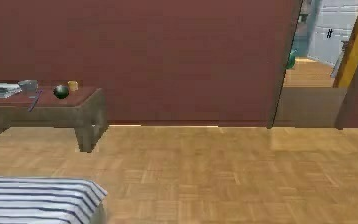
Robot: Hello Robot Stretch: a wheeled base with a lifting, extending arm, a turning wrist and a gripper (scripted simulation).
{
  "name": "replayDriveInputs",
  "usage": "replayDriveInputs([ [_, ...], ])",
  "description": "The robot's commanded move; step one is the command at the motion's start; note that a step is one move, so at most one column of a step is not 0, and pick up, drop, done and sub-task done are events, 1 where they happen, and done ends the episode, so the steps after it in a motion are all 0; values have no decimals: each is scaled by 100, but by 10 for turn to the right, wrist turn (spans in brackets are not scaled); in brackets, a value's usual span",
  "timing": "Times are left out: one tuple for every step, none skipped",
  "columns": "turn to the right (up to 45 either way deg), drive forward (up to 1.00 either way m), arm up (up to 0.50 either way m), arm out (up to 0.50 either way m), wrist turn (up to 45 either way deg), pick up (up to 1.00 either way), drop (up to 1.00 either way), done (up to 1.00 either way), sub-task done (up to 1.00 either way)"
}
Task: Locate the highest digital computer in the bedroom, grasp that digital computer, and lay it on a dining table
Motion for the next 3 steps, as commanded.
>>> replayDriveInputs([
  [-240, 0, 0, 0, 0, 0, 0, 0, 0],
  [0, 15, 0, 0, 0, 0, 0, 0, 0],
  [450, 0, 0, 0, 0, 0, 0, 0, 0],
])
